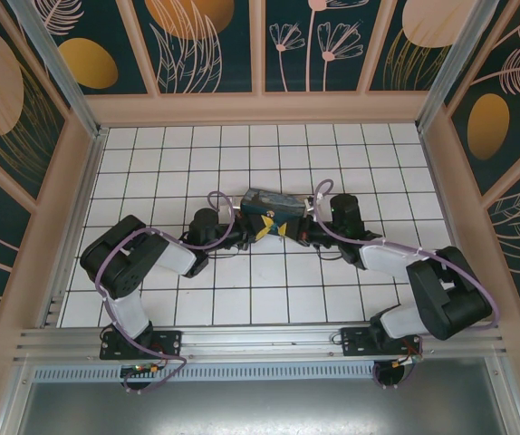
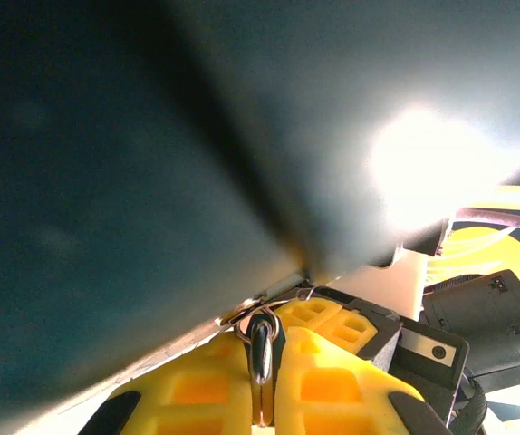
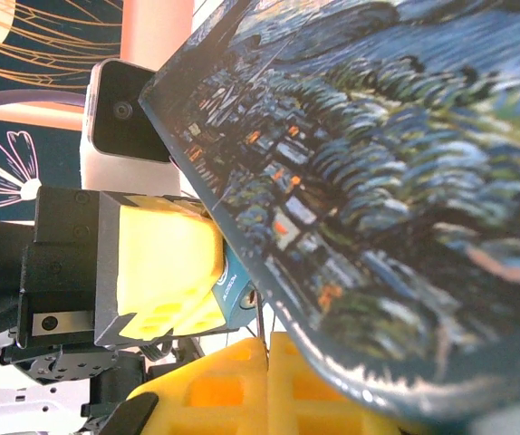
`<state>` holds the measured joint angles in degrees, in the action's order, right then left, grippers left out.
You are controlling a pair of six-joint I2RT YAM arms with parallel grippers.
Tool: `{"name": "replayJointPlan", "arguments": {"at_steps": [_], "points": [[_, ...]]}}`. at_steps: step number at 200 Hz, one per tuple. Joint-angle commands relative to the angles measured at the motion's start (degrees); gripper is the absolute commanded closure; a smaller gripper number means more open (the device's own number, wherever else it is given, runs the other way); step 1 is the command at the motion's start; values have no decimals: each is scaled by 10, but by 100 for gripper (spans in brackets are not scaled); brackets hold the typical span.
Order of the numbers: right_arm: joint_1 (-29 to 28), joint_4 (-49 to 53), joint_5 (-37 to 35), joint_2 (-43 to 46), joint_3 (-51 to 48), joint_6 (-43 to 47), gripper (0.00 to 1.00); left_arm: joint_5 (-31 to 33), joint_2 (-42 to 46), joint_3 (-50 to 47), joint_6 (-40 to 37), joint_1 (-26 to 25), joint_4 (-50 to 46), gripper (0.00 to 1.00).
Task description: Unlock the padlock with the key
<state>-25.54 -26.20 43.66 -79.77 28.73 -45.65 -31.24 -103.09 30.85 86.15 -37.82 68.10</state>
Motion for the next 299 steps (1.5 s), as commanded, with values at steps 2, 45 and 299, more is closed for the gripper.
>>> {"name": "replayJointPlan", "arguments": {"at_steps": [2, 45, 299], "points": [[26, -6, -51, 10, -1, 18, 100, -66, 16, -6, -19, -12, 20, 100], [35, -11, -51, 8, -3, 12, 100, -66, 16, -6, -19, -12, 19, 100], [-29, 35, -44, 122, -95, 19, 100, -67, -7, 1, -11, -8, 36, 100]]}}
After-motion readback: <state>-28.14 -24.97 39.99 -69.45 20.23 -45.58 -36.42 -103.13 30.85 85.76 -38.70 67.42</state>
